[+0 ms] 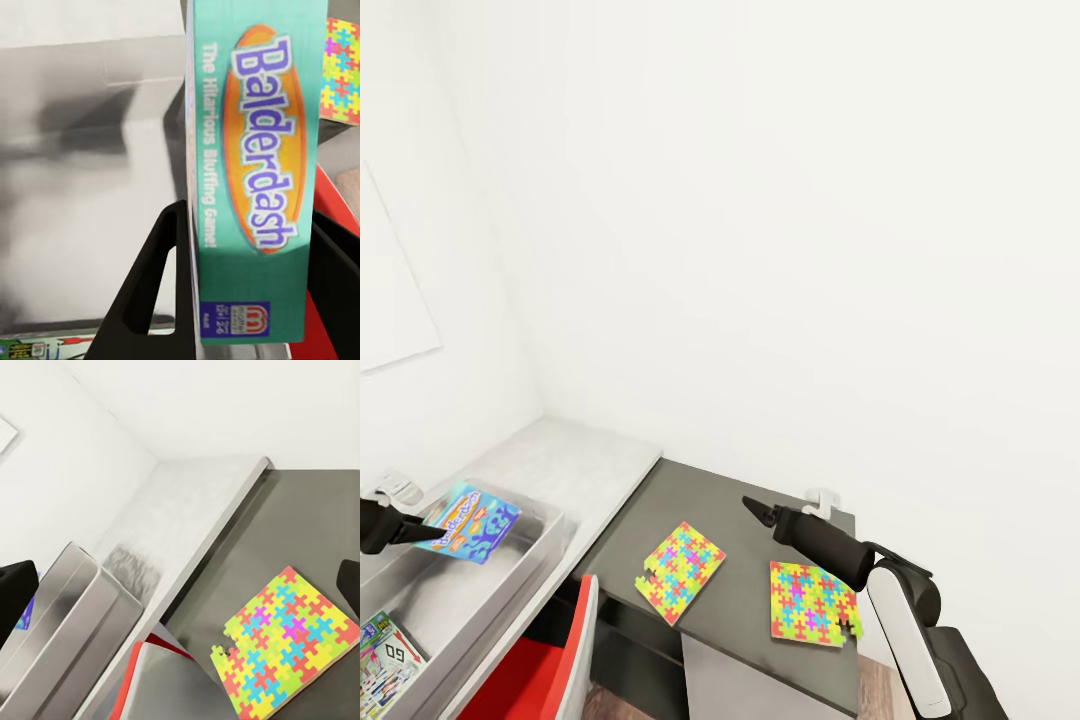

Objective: Put all the toys in the child's room - the three board games (two on the bed and one on the table), the two jigsaw puzzles on the table, and the tennis ball on the table - inside the toy box on the table in the child's room.

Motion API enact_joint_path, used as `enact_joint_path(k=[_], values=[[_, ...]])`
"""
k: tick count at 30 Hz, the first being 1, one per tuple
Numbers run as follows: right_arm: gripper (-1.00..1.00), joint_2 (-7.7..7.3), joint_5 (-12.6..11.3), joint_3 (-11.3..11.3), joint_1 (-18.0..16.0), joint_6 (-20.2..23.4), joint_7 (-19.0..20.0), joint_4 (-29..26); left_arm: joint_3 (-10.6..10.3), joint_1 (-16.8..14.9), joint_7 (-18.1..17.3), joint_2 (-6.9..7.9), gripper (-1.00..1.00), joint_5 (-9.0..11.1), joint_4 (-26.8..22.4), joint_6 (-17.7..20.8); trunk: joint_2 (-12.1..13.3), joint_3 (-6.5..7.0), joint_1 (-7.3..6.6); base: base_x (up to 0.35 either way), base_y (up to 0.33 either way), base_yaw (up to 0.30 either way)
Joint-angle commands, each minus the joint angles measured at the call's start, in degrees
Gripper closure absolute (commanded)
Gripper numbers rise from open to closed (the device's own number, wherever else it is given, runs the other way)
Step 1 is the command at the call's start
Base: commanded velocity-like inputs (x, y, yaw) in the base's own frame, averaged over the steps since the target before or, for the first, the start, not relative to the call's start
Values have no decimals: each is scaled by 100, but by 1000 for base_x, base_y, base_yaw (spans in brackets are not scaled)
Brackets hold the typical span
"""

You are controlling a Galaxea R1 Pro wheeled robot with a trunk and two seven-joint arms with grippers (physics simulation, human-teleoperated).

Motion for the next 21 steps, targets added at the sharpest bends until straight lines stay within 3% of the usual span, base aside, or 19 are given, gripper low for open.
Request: enact_joint_path(k=[1,5,11,21], values=[[-100,3,-1,-7,-5,29,14,-3,7,-7,-56,-2,100,-58,8,42,-8,-10,2,0,0,0],[-100,3,-1,-7,-5,29,16,-3,-1,-6,-50,-3,100,-84,32,-39,-8,-10,2,0,0,0],[-100,3,-1,-7,-5,29,20,-3,-3,-8,-55,-38,100,-311,79,-377,-8,-10,2,0,0,0],[-100,3,-1,-7,-5,29,14,-3,-3,-5,-49,-280,100,-732,92,-432,-8,-10,2,0,0,0]])
